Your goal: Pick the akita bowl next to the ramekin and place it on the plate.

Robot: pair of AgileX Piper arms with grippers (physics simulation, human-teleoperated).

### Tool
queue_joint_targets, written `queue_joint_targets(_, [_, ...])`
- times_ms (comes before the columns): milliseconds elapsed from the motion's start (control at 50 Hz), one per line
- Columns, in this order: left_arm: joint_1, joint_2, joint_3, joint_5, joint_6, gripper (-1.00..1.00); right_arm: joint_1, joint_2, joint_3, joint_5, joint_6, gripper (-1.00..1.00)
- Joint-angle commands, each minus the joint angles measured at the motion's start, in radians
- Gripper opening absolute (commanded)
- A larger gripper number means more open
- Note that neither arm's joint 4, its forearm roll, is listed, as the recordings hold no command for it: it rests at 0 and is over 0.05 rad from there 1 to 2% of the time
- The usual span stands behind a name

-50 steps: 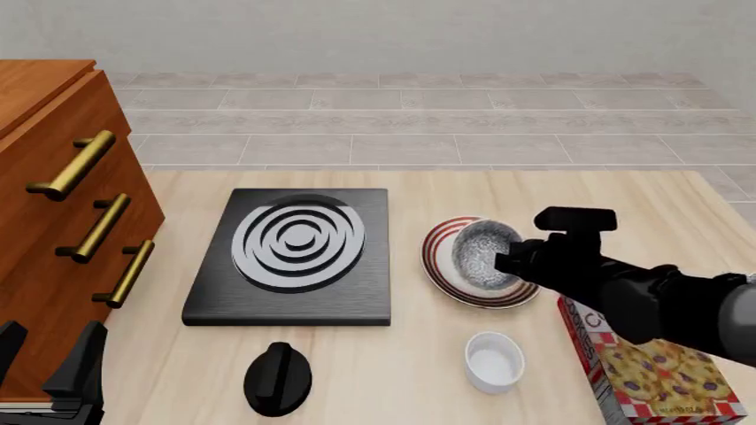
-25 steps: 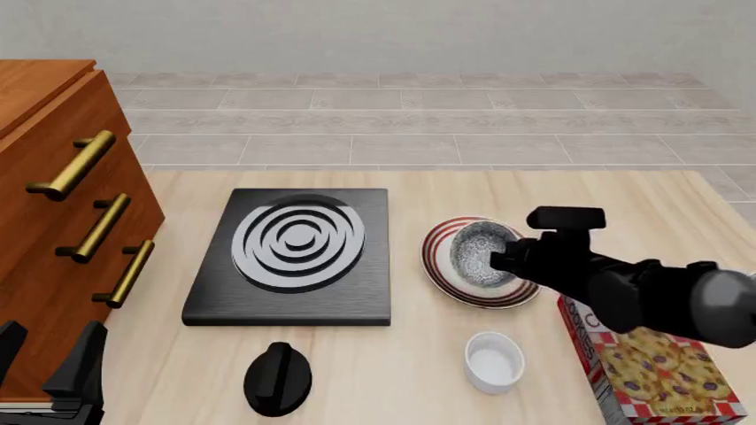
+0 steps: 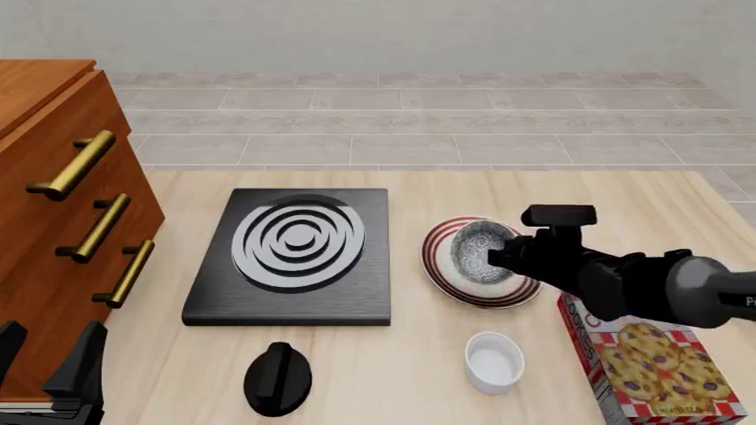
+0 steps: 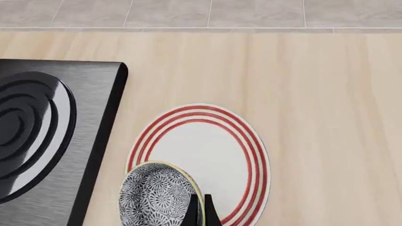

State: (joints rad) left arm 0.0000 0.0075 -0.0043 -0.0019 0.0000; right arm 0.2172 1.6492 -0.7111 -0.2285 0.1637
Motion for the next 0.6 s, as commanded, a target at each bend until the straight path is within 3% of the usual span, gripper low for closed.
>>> queue_joint_targets(20, [0.000,0.000,0.000,0.000,0.000,1.00,-0.004,0.040,-0.026,-0.014,-0.009,-1.00])
queue_joint_targets(600, [0.000,0.000,0.000,0.000,0.000,1.00,-0.015,0.148,-0.077,-0.045,-0.033,-1.00])
